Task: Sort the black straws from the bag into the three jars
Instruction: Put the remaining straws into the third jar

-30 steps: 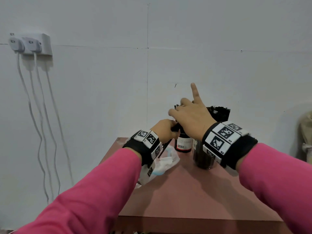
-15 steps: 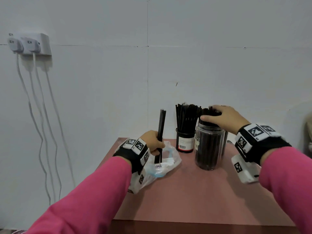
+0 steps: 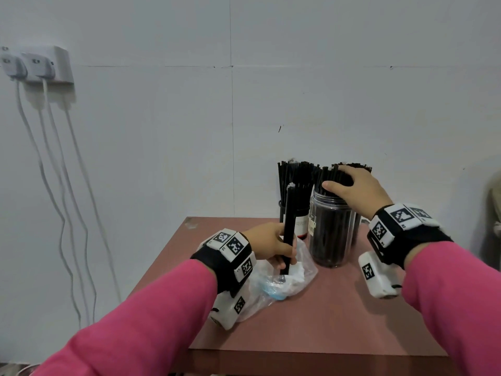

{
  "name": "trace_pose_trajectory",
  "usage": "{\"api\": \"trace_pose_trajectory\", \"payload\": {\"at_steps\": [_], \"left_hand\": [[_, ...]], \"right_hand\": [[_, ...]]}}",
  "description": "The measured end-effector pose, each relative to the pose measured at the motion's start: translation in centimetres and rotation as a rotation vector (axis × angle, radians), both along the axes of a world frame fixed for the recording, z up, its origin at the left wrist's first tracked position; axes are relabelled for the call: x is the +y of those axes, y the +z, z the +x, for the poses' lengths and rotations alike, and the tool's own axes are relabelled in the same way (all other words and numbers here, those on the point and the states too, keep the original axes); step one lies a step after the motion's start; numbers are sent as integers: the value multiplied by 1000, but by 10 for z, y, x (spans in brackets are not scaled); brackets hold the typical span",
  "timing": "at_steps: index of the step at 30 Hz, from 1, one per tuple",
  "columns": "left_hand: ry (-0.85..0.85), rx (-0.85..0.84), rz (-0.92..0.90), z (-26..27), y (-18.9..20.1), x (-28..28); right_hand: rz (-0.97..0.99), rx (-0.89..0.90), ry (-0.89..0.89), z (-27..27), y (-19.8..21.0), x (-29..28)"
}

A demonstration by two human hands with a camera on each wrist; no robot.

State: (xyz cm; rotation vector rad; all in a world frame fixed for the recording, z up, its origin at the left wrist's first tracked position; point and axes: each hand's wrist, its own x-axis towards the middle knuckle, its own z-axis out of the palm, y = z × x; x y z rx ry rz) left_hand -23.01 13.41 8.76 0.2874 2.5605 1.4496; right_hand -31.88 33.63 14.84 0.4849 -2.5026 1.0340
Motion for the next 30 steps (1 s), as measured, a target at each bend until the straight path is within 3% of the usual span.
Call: {"api": "trace_pose_trajectory", "payload": {"at_steps": [6,14,19,23,27,30], "left_hand": [[58,34,-24,1,0,-2],[91,60,-11,4,2,-4],[118,48,-2,2,1,-7],[225,117,175,2,29,-13],[294,344,473,1,81,-12],[318,464,542,-6,108,2]], "right_hand": [[-50,56,17,4,4,1],[-115,151,90,21,41,-8],[-7,37,124,21,11,-24],[-44,-11,78,18,2,-17],[-51,-31,99,10,2,-17],[-55,-24,104,9,2,-19]]}}
